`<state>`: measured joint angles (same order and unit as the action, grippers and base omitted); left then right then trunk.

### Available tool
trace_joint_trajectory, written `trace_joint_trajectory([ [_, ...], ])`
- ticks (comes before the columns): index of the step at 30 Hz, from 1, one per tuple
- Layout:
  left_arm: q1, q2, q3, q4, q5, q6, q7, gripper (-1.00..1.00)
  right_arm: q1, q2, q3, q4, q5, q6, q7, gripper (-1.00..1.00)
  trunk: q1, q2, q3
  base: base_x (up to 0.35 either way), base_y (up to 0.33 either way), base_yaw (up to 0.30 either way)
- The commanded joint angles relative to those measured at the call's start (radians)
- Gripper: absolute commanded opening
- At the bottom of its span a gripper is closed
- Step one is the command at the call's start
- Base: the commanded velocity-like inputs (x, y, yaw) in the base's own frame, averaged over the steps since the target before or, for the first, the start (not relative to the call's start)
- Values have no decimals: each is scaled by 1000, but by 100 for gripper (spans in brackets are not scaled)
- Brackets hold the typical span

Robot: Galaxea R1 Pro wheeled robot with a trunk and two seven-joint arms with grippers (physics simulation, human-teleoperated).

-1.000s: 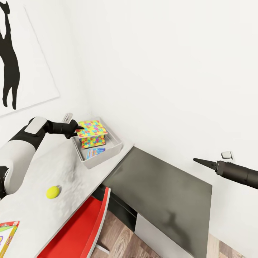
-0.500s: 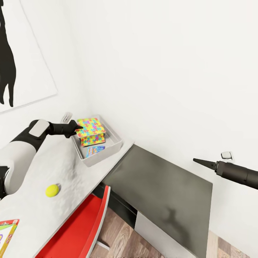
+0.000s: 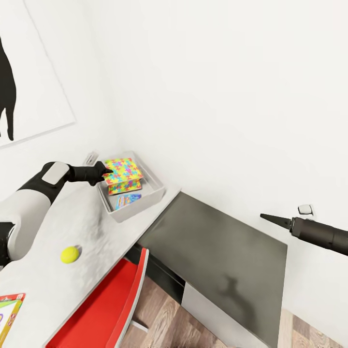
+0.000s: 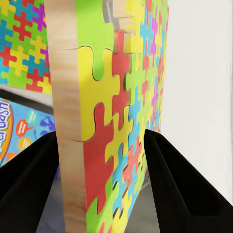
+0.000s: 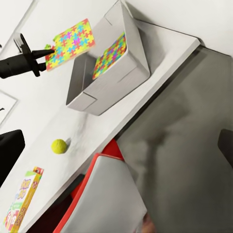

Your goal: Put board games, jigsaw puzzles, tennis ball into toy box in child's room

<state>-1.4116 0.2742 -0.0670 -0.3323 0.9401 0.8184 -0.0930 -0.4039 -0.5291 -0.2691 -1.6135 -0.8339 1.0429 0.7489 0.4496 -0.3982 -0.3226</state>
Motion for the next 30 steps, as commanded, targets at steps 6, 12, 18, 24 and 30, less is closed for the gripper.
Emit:
trace_joint_trajectory([
  [6,-18,-23,-7,8,-7,1,-8,-100,0,0,-1,0,4,4,6,100,1,-2,-12,0,0,0],
  [12,-29,-48,-7,11,-7,1,-7,-100,0,0,-1,0,4,4,6,100,1,-2,-21,0,0,0],
  [18,-33,-54,-7,13,-7,2,-7,-100,0,0,-1,0,4,4,6,100,1,-2,-31,0,0,0],
  [24,-34,-55,-7,18,-6,2,-8,-100,0,0,-1,0,4,4,6,100,1,-2,-41,0,0,0],
  [30,-35,-52,-7,21,-7,2,-8,-100,0,0,-1,0,4,4,6,100,1,-2,-51,0,0,0],
])
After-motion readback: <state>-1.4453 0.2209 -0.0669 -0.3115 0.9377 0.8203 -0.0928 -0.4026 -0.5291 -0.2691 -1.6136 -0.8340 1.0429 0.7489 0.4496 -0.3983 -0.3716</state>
